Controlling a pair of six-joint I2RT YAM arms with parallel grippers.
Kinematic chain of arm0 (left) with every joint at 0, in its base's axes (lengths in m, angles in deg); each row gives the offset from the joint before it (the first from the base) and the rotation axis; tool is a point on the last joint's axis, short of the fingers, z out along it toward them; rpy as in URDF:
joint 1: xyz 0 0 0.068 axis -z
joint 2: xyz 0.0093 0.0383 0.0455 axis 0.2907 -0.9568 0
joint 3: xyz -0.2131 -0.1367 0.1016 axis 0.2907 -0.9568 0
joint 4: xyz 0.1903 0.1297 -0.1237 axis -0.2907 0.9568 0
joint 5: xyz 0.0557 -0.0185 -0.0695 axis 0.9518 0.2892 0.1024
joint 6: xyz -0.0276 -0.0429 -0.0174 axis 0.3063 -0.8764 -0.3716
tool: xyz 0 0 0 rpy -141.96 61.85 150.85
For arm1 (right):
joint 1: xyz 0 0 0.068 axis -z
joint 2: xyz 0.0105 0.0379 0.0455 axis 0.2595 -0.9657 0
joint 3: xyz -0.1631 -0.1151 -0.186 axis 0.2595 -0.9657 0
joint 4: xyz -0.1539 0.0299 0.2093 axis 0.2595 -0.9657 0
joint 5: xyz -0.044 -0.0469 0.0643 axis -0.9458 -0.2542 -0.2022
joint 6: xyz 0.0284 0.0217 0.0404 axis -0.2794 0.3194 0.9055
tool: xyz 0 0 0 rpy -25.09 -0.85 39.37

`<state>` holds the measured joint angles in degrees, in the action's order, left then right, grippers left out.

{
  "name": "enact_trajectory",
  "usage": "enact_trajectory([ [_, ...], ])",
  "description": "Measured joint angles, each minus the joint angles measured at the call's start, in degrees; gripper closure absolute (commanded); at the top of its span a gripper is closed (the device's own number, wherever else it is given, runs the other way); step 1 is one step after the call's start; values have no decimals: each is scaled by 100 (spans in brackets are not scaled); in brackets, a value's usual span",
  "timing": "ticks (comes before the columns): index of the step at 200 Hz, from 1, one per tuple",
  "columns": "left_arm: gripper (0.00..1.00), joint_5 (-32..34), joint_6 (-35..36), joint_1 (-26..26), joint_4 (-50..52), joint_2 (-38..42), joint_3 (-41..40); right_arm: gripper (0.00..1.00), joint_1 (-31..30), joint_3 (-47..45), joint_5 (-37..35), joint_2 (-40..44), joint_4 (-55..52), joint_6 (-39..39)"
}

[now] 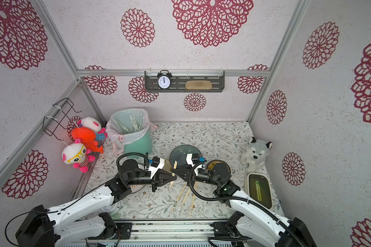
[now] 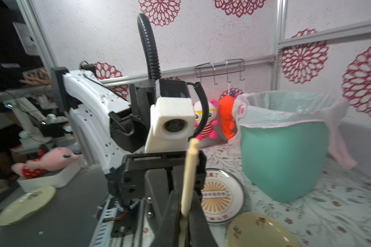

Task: Remove the packaging of disposable chopsticks
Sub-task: Remove the packet bag from the disposable chopsticks.

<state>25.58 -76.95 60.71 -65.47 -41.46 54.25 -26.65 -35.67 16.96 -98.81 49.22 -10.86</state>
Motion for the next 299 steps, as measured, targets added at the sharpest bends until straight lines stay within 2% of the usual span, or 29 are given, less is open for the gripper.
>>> enact_trajectory([
  [25,100,22,42,0,0,0,0,100,4,0,9,11,4,59],
  [32,92,33,48,0,-2,0,0,100,4,0,-2,20,2,59],
  [47,87,81,57,2,-22,0,-2,100,2,-46,-42,68,50,76],
  [102,87,138,22,9,-337,-260,-219,100,87,-190,-251,417,-85,59],
  [154,90,262,-24,50,-699,-656,-551,100,481,-168,-286,570,-299,225],
  [180,99,385,-17,76,-960,-741,-621,100,697,11,-192,570,-730,358],
  [219,100,846,-33,37,-1316,-516,-743,100,1134,584,151,586,-1606,549],
  [252,100,820,-83,17,-1679,-485,-802,100,1193,822,190,719,-2004,614],
  [269,91,719,-149,15,-1829,-522,-841,100,1198,815,221,741,-2009,691],
  [299,86,442,-179,-11,-1561,-632,-627,100,1248,710,275,671,-1683,866],
])
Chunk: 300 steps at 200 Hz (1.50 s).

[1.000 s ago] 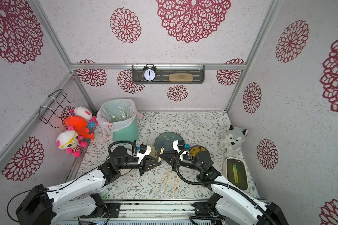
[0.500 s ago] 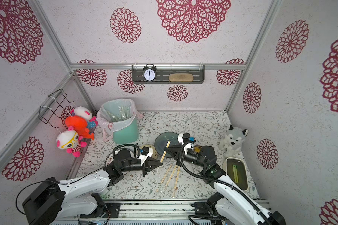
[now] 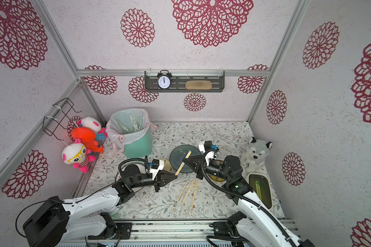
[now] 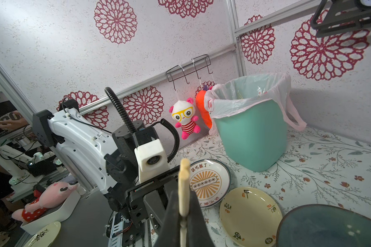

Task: Remove the packaging of disposable chopsticks
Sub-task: Remove the packet bag from the disposable chopsticks, then place the disposable chopsticks on the plate.

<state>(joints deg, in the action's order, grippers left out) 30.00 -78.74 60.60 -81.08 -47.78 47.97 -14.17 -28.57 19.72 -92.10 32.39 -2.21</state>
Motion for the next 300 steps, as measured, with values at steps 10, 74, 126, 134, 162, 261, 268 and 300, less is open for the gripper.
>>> enact_trajectory([
  [10,84,-48,37,0,328,-55,81,100,76,9,-90,-11,243,42],
  [74,100,22,9,-4,1084,-769,-131,100,258,859,-612,-37,407,-267],
  [126,100,256,-343,-507,485,-208,-568,100,310,909,-946,140,-205,-479],
  [134,100,369,-437,-590,400,-52,-632,100,321,909,-1075,223,-387,-544],
  [162,100,938,-695,-848,577,595,-669,100,354,1506,-1759,105,-1700,-920],
  [261,100,1690,-1176,-824,2205,868,337,100,376,3958,-5320,-3316,-7125,-1071],
  [268,100,1714,-1172,-782,2271,879,337,100,400,3976,-5451,-3563,-7383,-1073],
  [300,100,1823,-1121,-560,2601,1117,350,100,632,4247,-5869,-4610,-8133,-1174],
])
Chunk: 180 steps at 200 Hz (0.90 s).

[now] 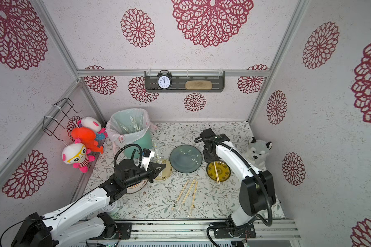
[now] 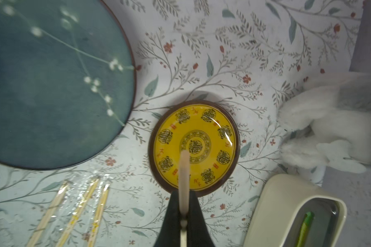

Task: Remove the packaging of disposable chopsticks
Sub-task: Place the disposable chopsticks on the plate.

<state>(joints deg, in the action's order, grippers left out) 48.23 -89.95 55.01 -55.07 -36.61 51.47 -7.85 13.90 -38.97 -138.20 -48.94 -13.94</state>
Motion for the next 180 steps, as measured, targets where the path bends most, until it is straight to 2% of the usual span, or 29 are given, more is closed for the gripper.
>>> enact_trajectory([
  [43,100,111,57,66,199,496,-2,100,439,450,-140,-1062,-337,-223],
  [84,100,105,74,157,199,376,-2,100,627,780,-22,-1853,-308,-382],
  [131,100,107,98,299,238,136,-2,100,782,813,310,-2323,-234,-564],
  [180,100,109,101,317,201,103,-2,100,879,925,455,-2404,-271,-664],
])
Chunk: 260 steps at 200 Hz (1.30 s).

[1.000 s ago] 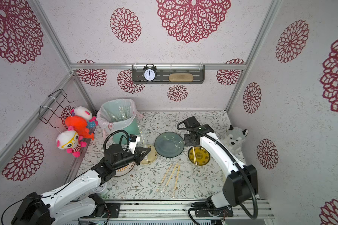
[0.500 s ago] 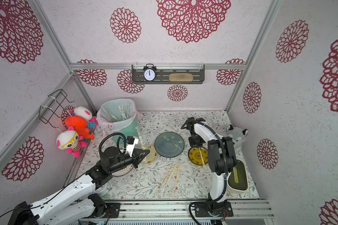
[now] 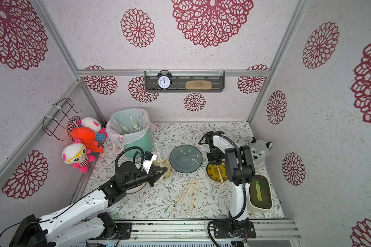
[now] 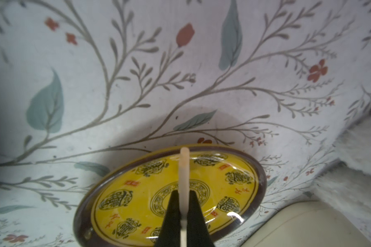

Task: Remove the packaging of disposable chopsticks
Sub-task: Place the disposable chopsticks on the plate.

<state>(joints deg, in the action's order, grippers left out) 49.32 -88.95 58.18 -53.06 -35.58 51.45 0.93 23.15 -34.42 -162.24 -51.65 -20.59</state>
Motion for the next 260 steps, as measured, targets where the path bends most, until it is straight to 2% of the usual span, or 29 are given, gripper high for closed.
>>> enact_trajectory([
  [15,100,2,2,2,-11,-11,-2,95,9,48,31,-26,2,-31],
  [56,100,9,42,9,-26,-37,-4,93,11,50,48,-107,-15,-37],
  [101,100,9,85,9,-26,-37,-4,83,35,50,138,-114,-13,-66],
  [155,100,22,98,9,-24,-37,-4,82,74,-9,175,-114,13,-74],
  [184,100,26,101,9,-24,-37,-4,79,74,-66,177,-44,52,-76],
  [201,100,26,101,9,-24,-37,-4,75,74,-96,177,-7,59,-76],
  [260,100,33,101,9,-28,-96,-4,72,74,-140,175,92,96,-74],
])
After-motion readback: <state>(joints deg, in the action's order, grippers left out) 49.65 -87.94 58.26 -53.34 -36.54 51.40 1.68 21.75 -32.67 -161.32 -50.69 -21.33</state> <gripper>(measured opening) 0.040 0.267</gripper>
